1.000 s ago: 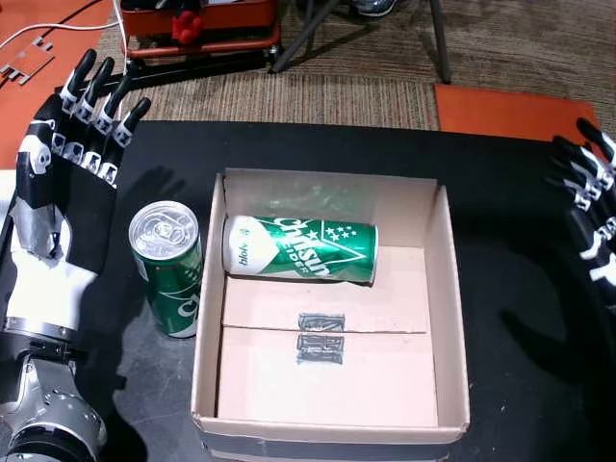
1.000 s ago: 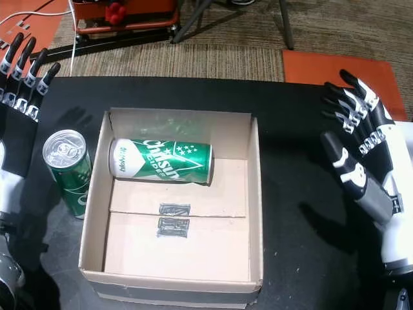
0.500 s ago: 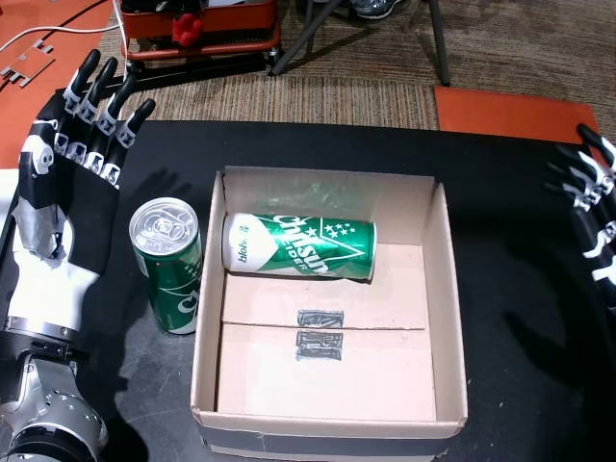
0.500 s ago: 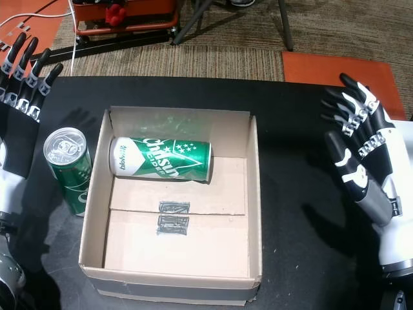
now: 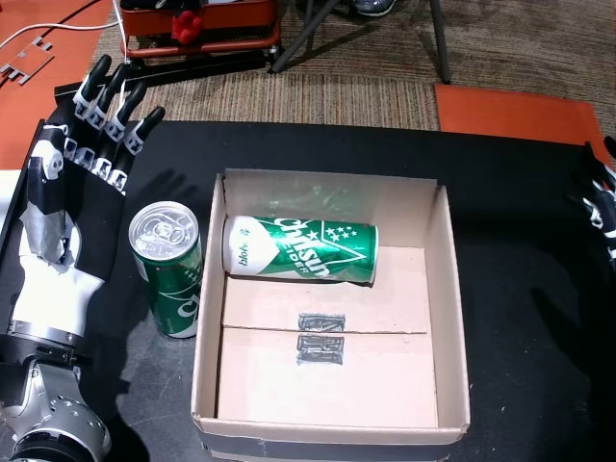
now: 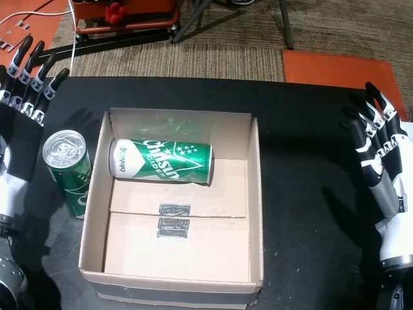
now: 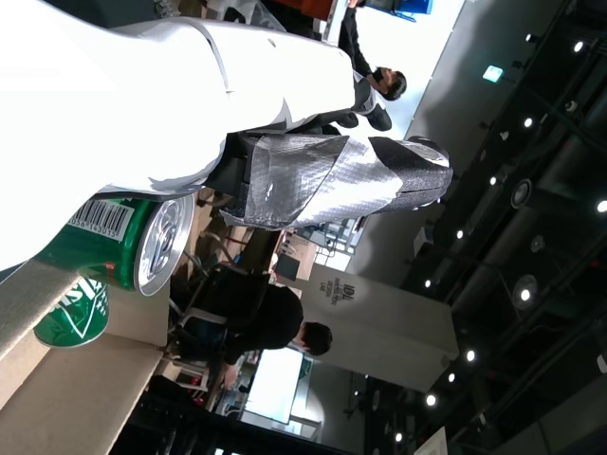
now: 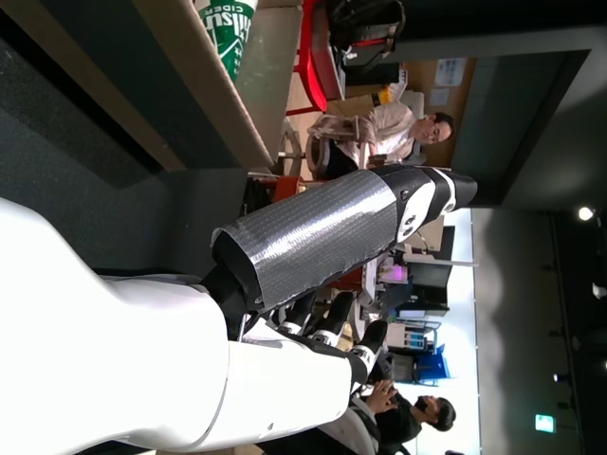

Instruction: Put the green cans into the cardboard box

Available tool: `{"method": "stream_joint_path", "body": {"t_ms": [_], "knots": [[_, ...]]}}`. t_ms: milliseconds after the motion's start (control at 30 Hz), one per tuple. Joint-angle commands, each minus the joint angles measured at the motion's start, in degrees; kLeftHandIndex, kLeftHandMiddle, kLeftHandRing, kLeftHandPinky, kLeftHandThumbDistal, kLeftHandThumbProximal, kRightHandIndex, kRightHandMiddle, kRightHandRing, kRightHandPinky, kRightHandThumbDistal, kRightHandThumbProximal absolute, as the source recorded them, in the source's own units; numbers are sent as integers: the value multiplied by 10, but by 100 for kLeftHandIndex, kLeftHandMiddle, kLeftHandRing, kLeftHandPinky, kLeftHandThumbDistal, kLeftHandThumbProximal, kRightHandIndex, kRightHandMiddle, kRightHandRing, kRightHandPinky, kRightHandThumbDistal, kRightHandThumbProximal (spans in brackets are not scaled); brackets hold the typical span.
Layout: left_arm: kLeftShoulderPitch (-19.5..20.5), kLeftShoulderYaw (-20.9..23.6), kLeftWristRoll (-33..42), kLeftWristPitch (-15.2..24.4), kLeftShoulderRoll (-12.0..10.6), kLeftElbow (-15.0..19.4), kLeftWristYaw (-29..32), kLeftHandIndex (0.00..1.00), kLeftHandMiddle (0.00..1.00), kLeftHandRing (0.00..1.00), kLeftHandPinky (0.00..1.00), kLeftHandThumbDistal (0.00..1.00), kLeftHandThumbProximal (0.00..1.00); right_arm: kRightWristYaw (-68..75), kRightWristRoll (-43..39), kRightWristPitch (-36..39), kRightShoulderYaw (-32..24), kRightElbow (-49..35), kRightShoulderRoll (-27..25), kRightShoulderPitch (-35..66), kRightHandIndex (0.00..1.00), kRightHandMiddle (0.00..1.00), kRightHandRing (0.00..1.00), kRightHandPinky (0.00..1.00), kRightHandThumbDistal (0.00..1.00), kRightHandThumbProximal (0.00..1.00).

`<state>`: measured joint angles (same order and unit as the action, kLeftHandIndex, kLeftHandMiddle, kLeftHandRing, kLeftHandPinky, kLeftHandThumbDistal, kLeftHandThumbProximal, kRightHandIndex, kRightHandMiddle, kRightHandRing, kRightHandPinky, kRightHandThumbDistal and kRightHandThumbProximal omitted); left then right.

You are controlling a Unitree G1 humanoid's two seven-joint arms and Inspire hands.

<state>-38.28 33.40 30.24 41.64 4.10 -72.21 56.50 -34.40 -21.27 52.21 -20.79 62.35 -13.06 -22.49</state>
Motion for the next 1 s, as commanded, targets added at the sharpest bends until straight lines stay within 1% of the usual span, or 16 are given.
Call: {"method": "stream_joint_path", "body": {"t_ms": [0,33,67,100,167,200,233,333,367,400,567,667,733,833,867,967], "knots": [[9,-3,-7,-3,7,1,2,90,96,99,95,40,100,-1,3,-2,-2,-1,1,-2,74,77,82,91,100,62],[9,-3,-7,-5,10,1,1,90,96,99,95,43,100,-1,5,-1,-2,0,-1,-2,74,77,82,91,100,62],[9,-3,-8,-6,13,0,-2,90,96,98,95,46,96,-2,5,1,-2,1,-1,-2,74,77,82,91,100,62],[9,-4,-9,-9,16,0,-4,91,96,97,95,46,90,-3,5,1,-3,2,-2,-2,73,77,81,90,100,61],[8,-3,-9,-15,23,-1,1,91,95,96,94,41,80,-4,5,2,-4,3,-2,-1,73,77,80,90,100,61],[8,-6,-13,-14,28,-2,1,90,94,94,93,48,73,-1,7,6,-3,2,-3,0,72,76,80,90,100,62],[8,-8,-17,-12,33,-2,3,90,95,94,93,49,68,2,10,9,-3,2,-3,1,72,76,80,90,100,63],[8,-17,-27,-7,49,-3,14,89,95,94,93,64,55,7,16,14,-2,1,-4,2,73,77,79,90,100,65],[9,-19,-28,-7,53,-4,20,89,95,94,93,66,52,8,18,15,-2,1,-4,2,73,77,79,90,100,65],[9,-22,-30,-6,57,-4,24,89,95,94,93,70,48,7,17,14,-3,2,-4,2,74,77,79,90,100,64],[12,-34,-34,5,65,-4,41,91,94,95,92,70,39,6,16,14,-4,4,-4,1,73,77,79,90,100,64],[20,-47,-46,17,73,-5,43,90,93,95,90,71,40,-18,-6,-2,-13,0,0,-1,73,77,79,90,100,61],[27,-55,-58,16,77,-7,32,89,92,93,89,80,38,-24,-11,-5,-17,0,1,-1,73,76,79,90,100,63],[35,-61,-73,20,82,-7,22,90,92,93,89,81,39,-28,-12,-1,-19,2,0,-2,73,76,79,90,100,64],[37,-64,-78,24,83,-6,21,91,92,93,90,79,40,-28,-11,0,-19,3,0,-2,72,76,79,91,100,65],[42,-75,-97,46,84,-4,4,92,93,93,91,85,49,-31,-12,0,-21,4,-1,-3,72,76,79,91,100,64]]}}
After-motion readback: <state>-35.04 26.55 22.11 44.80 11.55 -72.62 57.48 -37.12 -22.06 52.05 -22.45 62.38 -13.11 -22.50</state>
